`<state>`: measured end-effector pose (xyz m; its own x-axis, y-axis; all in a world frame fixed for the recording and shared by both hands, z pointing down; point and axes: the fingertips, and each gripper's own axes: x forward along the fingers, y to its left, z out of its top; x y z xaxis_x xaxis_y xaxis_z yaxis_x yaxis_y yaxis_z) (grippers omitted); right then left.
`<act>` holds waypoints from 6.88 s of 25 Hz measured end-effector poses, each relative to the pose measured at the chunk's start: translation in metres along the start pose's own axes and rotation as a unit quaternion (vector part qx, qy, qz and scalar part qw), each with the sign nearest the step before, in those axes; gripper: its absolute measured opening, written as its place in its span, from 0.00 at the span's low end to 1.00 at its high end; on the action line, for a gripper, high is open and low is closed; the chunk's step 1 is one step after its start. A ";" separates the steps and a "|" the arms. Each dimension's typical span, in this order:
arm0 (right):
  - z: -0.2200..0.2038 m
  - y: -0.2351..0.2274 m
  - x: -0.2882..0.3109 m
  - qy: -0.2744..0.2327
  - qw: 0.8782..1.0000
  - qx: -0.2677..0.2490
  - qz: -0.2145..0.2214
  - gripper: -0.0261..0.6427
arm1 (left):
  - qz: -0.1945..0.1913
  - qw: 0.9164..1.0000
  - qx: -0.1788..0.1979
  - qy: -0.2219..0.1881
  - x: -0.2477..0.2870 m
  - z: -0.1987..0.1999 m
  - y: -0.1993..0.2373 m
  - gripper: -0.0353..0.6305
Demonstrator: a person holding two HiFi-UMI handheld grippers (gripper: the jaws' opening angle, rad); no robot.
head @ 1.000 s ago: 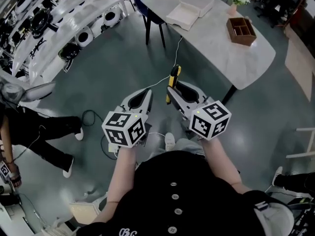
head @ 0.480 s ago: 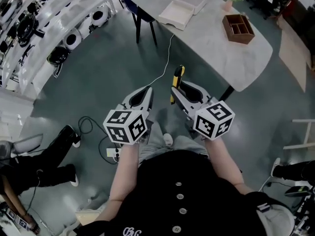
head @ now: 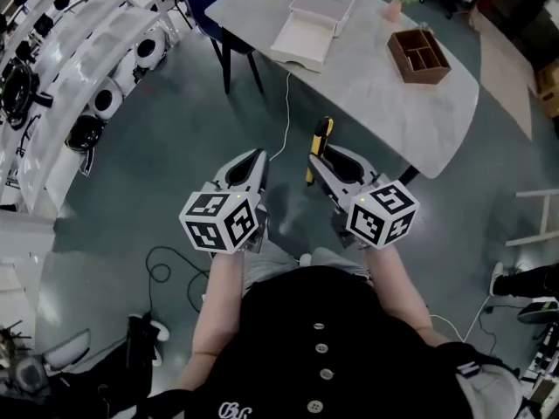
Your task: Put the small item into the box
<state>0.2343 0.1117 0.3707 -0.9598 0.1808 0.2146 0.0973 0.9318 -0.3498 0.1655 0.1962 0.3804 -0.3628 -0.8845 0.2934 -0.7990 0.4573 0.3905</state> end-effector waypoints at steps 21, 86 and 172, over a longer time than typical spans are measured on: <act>0.052 -0.022 0.159 -0.026 0.993 0.012 -0.112 0.22 | -0.103 0.993 0.026 0.056 0.081 0.091 0.141 0.08; 0.168 -0.303 0.333 -0.006 0.986 0.040 -0.161 0.22 | -0.154 0.980 0.061 0.107 0.404 0.216 0.206 0.08; 0.016 -0.401 0.403 0.390 0.874 0.068 -0.282 0.22 | -0.331 0.890 0.057 0.309 0.560 0.124 0.241 0.08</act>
<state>-0.1956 -0.1943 0.5827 -0.3678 -0.0862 0.9259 -0.4174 0.9051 -0.0815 -0.2901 -0.2002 0.5303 0.5109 -0.7204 0.4690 -0.7956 -0.1896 0.5754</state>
